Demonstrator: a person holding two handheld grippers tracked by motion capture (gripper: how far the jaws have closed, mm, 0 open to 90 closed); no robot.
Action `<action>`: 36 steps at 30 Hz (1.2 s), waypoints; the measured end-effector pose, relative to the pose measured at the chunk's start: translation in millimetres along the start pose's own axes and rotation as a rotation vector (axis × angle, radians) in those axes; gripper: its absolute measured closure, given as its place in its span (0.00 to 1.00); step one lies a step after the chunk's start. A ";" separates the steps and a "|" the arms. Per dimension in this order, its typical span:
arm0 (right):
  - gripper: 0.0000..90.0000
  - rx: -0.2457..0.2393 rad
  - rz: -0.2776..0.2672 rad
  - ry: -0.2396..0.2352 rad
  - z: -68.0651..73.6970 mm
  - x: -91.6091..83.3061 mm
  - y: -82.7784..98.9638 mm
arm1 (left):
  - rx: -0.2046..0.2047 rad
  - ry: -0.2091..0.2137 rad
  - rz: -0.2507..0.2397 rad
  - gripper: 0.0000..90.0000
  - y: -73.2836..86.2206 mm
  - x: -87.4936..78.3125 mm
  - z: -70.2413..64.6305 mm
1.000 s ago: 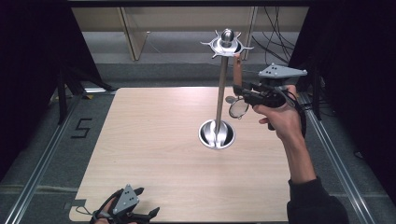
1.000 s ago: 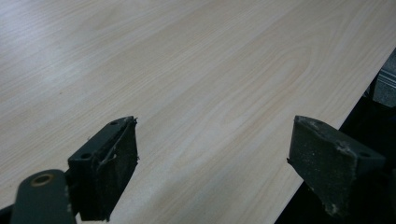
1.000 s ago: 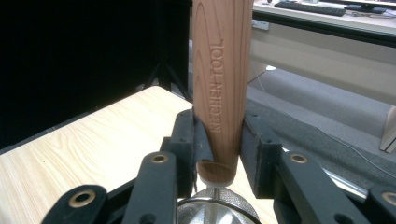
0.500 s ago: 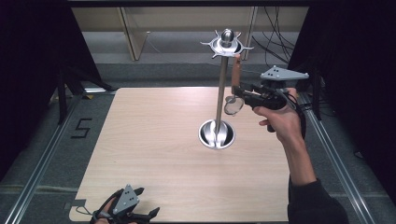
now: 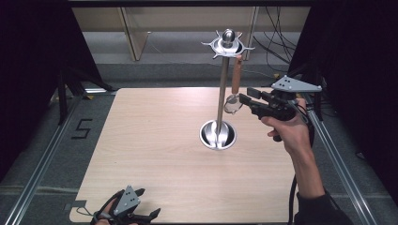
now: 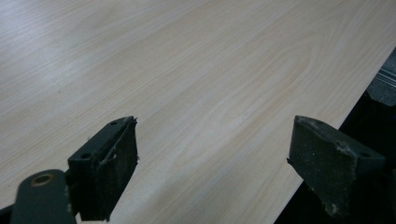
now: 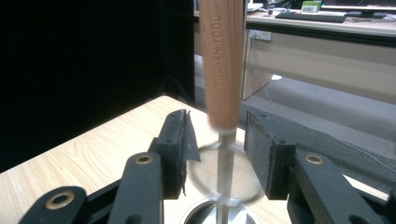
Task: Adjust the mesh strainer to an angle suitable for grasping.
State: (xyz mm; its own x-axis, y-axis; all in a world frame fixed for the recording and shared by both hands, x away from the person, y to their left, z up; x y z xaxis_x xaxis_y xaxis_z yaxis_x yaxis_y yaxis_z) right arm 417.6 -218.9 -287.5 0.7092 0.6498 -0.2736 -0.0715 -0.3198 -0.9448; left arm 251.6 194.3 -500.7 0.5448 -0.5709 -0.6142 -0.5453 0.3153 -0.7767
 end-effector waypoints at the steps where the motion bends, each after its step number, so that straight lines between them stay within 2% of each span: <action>1: 0.66 0.000 0.000 0.000 0.0 0.0 0.0 | -0.002 0.000 0.001 0.17 0.1 0.0 -0.1; 2: 0.65 0.021 0.008 0.001 2.0 -2.5 1.4 | -0.006 0.001 0.001 0.17 0.2 0.1 -0.2; 3: 0.64 -0.001 0.004 0.006 0.2 -3.6 3.2 | -0.005 0.000 0.002 0.17 0.1 0.1 -0.2; 5: 0.63 -0.004 0.001 0.004 0.2 -5.1 7.2 | -0.004 0.001 0.002 0.17 0.1 0.0 -0.2; 7: 0.62 0.016 0.014 0.015 1.2 -6.6 13.4 | -0.008 0.000 0.001 0.17 0.2 0.0 -0.3; 9: 0.61 -0.003 0.006 0.021 -0.1 -6.7 15.5 | -0.008 0.001 0.001 0.17 0.3 -0.1 -0.2; 10: 0.60 -0.001 0.011 0.020 0.4 -8.7 18.7 | -0.018 0.003 0.001 0.17 0.5 -0.1 -0.8; 12: 0.59 0.016 0.012 0.021 1.8 -9.9 20.4 | -0.007 0.000 -0.001 0.17 0.1 0.0 -0.1; 17: 0.56 0.004 0.011 0.012 3.5 -11.8 30.4 | -0.006 0.000 0.000 0.17 0.2 0.0 -0.2; 21: 0.55 0.037 0.038 0.010 5.0 -12.3 38.2 | -0.006 0.000 0.000 0.17 0.2 -0.1 -0.2; 23: 0.55 0.031 0.031 0.019 4.5 -12.2 42.0 | -0.015 0.002 0.003 0.17 0.7 -0.2 -0.6; 24: 0.55 0.047 0.041 0.008 5.4 -12.9 44.2 | -0.018 0.002 0.003 0.17 0.7 -0.2 -0.8; 26: 0.54 0.033 0.032 0.010 6.0 -12.4 50.7 | -0.010 -0.004 -0.003 0.17 0.5 0.2 -0.5; 28: 0.54 0.051 0.062 -0.006 6.7 -11.9 57.3 | -0.003 -0.004 -0.003 0.17 0.2 0.3 -0.3; 30: 0.53 0.054 0.063 -0.001 6.8 -12.2 58.6 | -0.019 0.000 -0.010 0.17 0.4 0.7 -1.5; 31: 0.53 0.045 0.063 -0.009 6.3 -12.8 59.5 | -0.003 -0.004 0.000 0.17 0.2 -0.1 -0.4; 34: 0.52 0.040 0.067 0.001 8.9 -15.1 61.2 | -0.003 -0.005 -0.003 0.17 0.3 0.2 -0.3; 35: 0.52 0.013 0.072 0.005 7.8 -16.2 61.9 | 0.005 -0.007 -0.005 0.17 0.0 0.3 0.1; 36: 0.52 0.013 0.072 0.005 7.8 -16.2 61.9 | -0.012 -0.001 -0.011 0.17 0.2 0.8 -1.2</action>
Point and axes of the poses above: each handheld gripper's, and its own axes: x roughly forward along the jaws, y roughly out of its underside, z roughly to its left, the point moved 1 cm from there along x, roughly forward along the jaws, and after that the axes turned 13 degrees about -x, right-handed, at the moved point
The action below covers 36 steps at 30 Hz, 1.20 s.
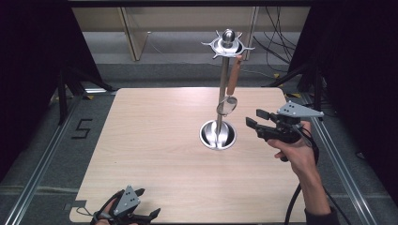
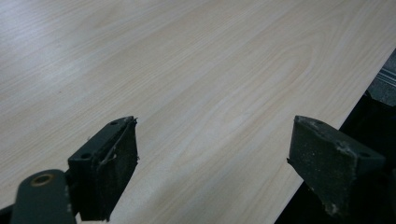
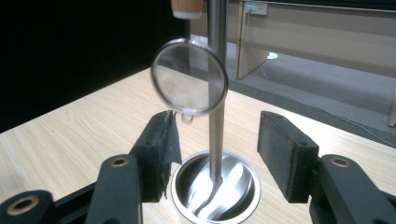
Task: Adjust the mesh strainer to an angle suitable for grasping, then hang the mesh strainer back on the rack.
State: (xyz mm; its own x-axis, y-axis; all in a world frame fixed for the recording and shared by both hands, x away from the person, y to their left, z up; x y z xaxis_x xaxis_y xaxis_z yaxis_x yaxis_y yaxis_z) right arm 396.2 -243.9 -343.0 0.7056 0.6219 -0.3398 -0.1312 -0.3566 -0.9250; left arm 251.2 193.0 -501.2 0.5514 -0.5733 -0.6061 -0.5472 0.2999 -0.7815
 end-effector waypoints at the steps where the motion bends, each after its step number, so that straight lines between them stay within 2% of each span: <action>1: 0.51 0.000 -0.002 -0.008 0.4 0.7 0.9 | -0.016 0.005 -0.002 0.17 0.6 0.1 -1.4; 4: 0.51 0.008 -0.001 -0.002 1.8 1.8 2.3 | -0.005 -0.002 -0.002 0.17 0.3 0.2 -0.5; 5: 0.50 0.007 0.002 0.011 1.9 2.7 3.1 | -0.010 0.002 -0.001 0.17 0.4 0.0 -0.9; 7: 0.50 0.021 0.008 0.005 2.2 4.3 4.3 | -0.023 0.007 -0.007 0.17 0.8 0.4 -1.6; 8: 0.50 0.013 -0.006 0.019 2.0 5.6 4.9 | 0.009 -0.002 0.013 0.17 -0.1 -1.1 0.7; 9: 0.50 0.029 0.018 -0.018 2.4 4.5 5.0 | 0.015 -0.001 0.013 0.17 -0.4 -1.0 1.3; 10: 0.50 0.010 0.018 -0.010 0.9 4.9 5.7 | 0.013 -0.001 0.013 0.17 -0.5 -0.9 1.1; 12: 0.49 0.015 0.016 -0.012 1.8 5.4 7.0 | 0.011 -0.002 0.010 0.17 -0.7 -0.4 1.0; 13: 0.49 0.009 0.020 -0.014 2.2 5.1 8.8 | -0.014 -0.001 0.015 0.17 0.1 -0.3 -0.5; 15: 0.49 0.010 0.024 -0.016 2.4 5.2 9.3 | -0.030 -0.004 0.012 0.17 0.7 0.3 -1.2; 16: 0.49 0.021 0.021 -0.008 4.2 5.8 10.2 | 0.006 -0.011 0.012 0.17 -0.4 0.2 1.1; 17: 0.48 0.010 0.029 -0.015 3.5 6.1 11.1 | 0.009 -0.005 0.010 0.17 -0.8 0.5 1.6; 19: 0.48 0.019 0.047 -0.033 5.5 6.9 12.7 | 0.007 -0.008 0.010 0.17 -1.2 0.4 1.9; 20: 0.48 -0.002 0.031 -0.024 5.2 8.5 13.9 | 0.005 -0.008 0.009 0.17 -1.1 0.4 1.7; 21: 0.48 0.018 0.037 -0.033 7.7 9.0 14.6 | 0.003 -0.008 0.008 0.17 -1.1 0.3 1.6; 22: 0.48 0.014 0.037 -0.025 8.6 9.6 15.2 | -0.049 -0.004 0.007 0.17 0.5 0.5 -1.3; 23: 0.48 -0.013 0.041 -0.028 8.5 10.4 16.4 | -0.054 -0.006 0.005 0.17 0.5 0.4 -1.5; 24: 0.47 -0.010 0.055 -0.032 10.8 10.4 17.3 | -0.011 -0.008 0.006 0.17 -0.8 -0.1 1.3; 25: 0.47 -0.007 0.061 -0.033 13.0 11.2 18.7 | -0.007 -0.006 0.000 0.17 -0.7 0.2 1.6; 26: 0.46 -0.009 0.074 -0.040 14.6 11.5 21.1 | -0.045 0.004 -0.012 0.17 0.4 0.8 -1.1; 27: 0.46 -0.009 0.074 -0.040 14.6 11.5 21.1 | -0.033 0.000 0.001 0.17 0.3 -0.7 -0.2; 28: 0.46 -0.021 0.067 -0.044 14.5 12.9 22.8 | -0.053 -0.001 -0.005 0.17 1.1 -0.5 -1.5; 29: 0.46 -0.011 0.098 -0.043 16.2 12.0 25.1 | -0.065 0.002 -0.012 0.17 1.7 -0.2 -2.2; 30: 0.46 -0.011 0.098 -0.043 16.2 12.0 25.1 | -0.063 -0.003 -0.007 0.17 2.0 -0.6 -2.0; 31: 0.46 -0.023 0.092 -0.041 15.6 12.8 26.4 | -0.031 -0.010 0.014 0.17 0.7 -2.8 -0.3; 32: 0.46 -0.004 0.092 -0.039 17.8 13.3 27.4 | -0.036 -0.006 0.007 0.17 0.7 -2.4 -0.9; 33: 0.46 -0.022 0.095 -0.039 16.9 13.6 28.1 | -0.014 -0.003 -0.002 0.17 -0.3 -1.8 0.2; 35: 0.46 -0.026 0.104 -0.044 17.9 14.3 29.6 | -0.012 -0.011 0.008 0.17 0.1 -2.2 0.2; 36: 0.46 -0.022 0.115 -0.046 18.3 15.4 30.4 | -0.035 -0.009 0.012 0.17 0.9 -2.5 -0.8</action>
Point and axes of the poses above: each handheld gripper's, and its own axes: x roughly forward along the jaws, y roughly out of its underside, z roughly to its left, the point moved 1 cm from there along x, roughly forward along the jaws, and after that the axes turned 13 degrees about -x, right-handed, at the moved point
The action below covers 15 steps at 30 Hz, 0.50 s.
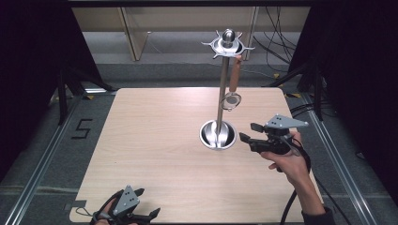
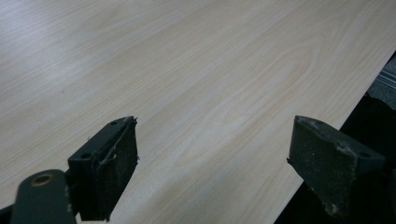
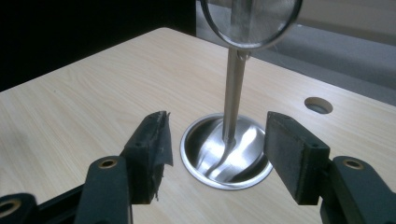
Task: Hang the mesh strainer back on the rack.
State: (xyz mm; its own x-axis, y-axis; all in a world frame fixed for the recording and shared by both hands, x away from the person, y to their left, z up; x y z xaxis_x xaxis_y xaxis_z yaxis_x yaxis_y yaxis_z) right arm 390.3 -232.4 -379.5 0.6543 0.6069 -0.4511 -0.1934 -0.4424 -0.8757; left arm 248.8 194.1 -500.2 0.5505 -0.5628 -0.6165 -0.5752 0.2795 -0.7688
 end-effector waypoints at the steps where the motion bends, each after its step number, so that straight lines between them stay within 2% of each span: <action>1: 0.46 0.000 0.000 0.000 0.0 0.0 0.0 | -0.003 0.004 -0.004 0.17 0.0 0.1 0.0; 2: 0.46 0.013 -0.014 0.001 1.0 2.0 0.4 | -0.024 0.006 -0.009 0.17 0.7 1.3 -0.7; 4: 0.45 0.006 -0.001 -0.015 1.5 2.9 0.8 | -0.032 0.009 -0.021 0.17 0.9 2.2 -1.4; 7: 0.45 -0.002 0.015 -0.018 5.1 4.1 1.1 | 0.018 0.004 0.006 0.17 -1.1 -0.4 0.4; 8: 0.44 -0.012 0.009 -0.022 4.9 5.3 0.9 | -0.002 0.006 -0.007 0.17 -0.8 0.5 -1.0; 9: 0.44 0.008 0.011 -0.023 6.9 5.4 1.0 | 0.000 0.013 -0.004 0.17 -0.8 0.4 -0.9; 10: 0.44 0.007 0.024 -0.025 7.9 4.6 1.1 | 0.003 0.009 0.000 0.17 -0.9 1.0 -0.6; 11: 0.44 0.009 0.011 -0.018 9.6 5.9 1.9 | 0.034 0.009 -0.016 0.17 -2.1 2.3 0.5; 12: 0.44 0.006 0.028 -0.028 10.2 4.7 2.2 | -0.008 0.023 -0.035 0.17 -0.6 4.4 -2.3; 13: 0.43 -0.005 0.026 -0.025 10.1 5.4 2.7 | 0.006 0.018 -0.003 0.17 -1.1 1.9 -2.1; 14: 0.43 -0.012 0.022 -0.019 10.1 5.9 3.1 | 0.043 0.018 -0.009 0.17 -2.2 1.9 -0.8; 15: 0.43 0.008 0.040 -0.025 12.2 4.6 3.4 | 0.030 0.020 -0.016 0.17 -2.0 2.5 -1.6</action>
Point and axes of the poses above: each handheld gripper's, and its own axes: x roughly forward along the jaws, y roughly out of its underside, z roughly to its left, the point moved 1 cm from there along x, roughly forward along the jaws, and after that the axes turned 13 degrees about -x, right-handed, at the moved point
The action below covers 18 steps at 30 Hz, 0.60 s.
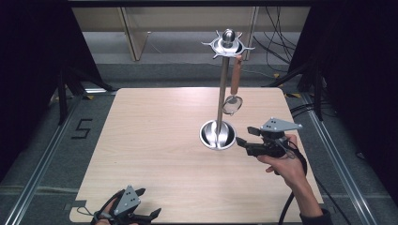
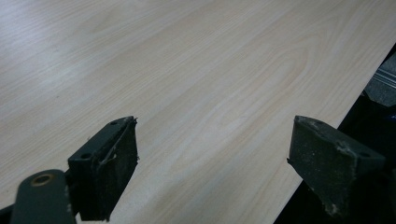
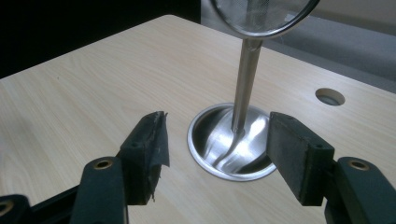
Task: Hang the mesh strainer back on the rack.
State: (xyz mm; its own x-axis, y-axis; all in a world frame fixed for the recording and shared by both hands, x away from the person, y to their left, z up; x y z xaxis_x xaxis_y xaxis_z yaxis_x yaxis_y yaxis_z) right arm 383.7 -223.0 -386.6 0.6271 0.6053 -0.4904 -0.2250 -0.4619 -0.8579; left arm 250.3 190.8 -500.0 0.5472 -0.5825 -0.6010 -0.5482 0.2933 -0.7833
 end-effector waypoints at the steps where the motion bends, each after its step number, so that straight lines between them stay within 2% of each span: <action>1: 0.43 -0.003 0.000 -0.002 0.4 0.1 0.2 | 0.020 -0.004 0.009 0.17 -0.5 -0.5 1.6; 2: 0.43 -0.016 -0.015 0.008 0.0 1.7 0.9 | 0.027 -0.010 0.019 0.17 -0.8 -1.0 2.5; 3: 0.42 -0.006 0.004 -0.007 1.6 0.7 0.9 | -0.027 -0.011 0.004 0.17 1.2 1.1 0.0; 4: 0.42 -0.016 0.001 0.001 2.1 1.4 1.7 | -0.039 -0.006 0.001 0.17 1.4 1.4 -0.9; 5: 0.42 -0.003 -0.005 0.002 3.7 2.8 2.3 | -0.032 -0.012 0.006 0.17 1.5 1.3 -0.3; 7: 0.42 -0.007 0.014 -0.010 4.6 3.5 3.8 | -0.002 -0.005 0.017 0.17 0.3 -0.7 1.0; 8: 0.42 -0.027 0.010 -0.012 4.7 6.1 5.6 | -0.005 -0.006 0.015 0.17 0.5 -0.5 0.7; 9: 0.42 0.000 0.017 -0.018 8.0 6.9 6.3 | 0.002 -0.017 0.017 0.17 0.3 -0.7 1.5; 10: 0.42 0.000 0.017 -0.018 8.0 6.9 6.3 | -0.005 -0.016 0.012 0.17 0.5 -0.4 0.9; 11: 0.42 -0.008 0.029 -0.027 8.8 7.0 7.1 | 0.015 -0.012 0.013 0.17 -0.2 -0.6 1.8; 12: 0.42 -0.029 0.019 -0.023 8.6 8.6 7.9 | 0.012 -0.003 0.012 0.17 -0.2 -0.5 1.3; 13: 0.42 -0.009 0.033 -0.029 11.8 9.0 8.9 | 0.010 -0.011 0.014 0.17 -0.1 -0.6 1.4; 15: 0.41 -0.030 0.030 -0.030 11.9 11.2 10.4 | 0.014 -0.003 0.012 0.17 0.0 -0.3 1.3; 18: 0.41 -0.019 0.047 -0.037 14.2 12.3 12.6 | 0.009 -0.012 0.010 0.17 0.0 -0.2 1.3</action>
State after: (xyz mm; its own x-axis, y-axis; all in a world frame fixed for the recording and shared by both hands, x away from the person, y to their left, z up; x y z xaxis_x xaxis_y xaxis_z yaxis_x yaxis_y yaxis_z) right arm 378.0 -212.2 -405.6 0.5878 0.6061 -0.5359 -0.2391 -0.5026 -0.8308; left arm 251.1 192.0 -500.0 0.5492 -0.5705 -0.6107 -0.5481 0.3057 -0.7786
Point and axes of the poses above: each handheld gripper's, and its own axes: x roughly forward along the jaws, y roughly out of its underside, z roughly to its left, the point moved 1 cm from there along x, roughly forward along the jaws, and after that the axes turned 13 degrees about -x, right-handed, at the moved point
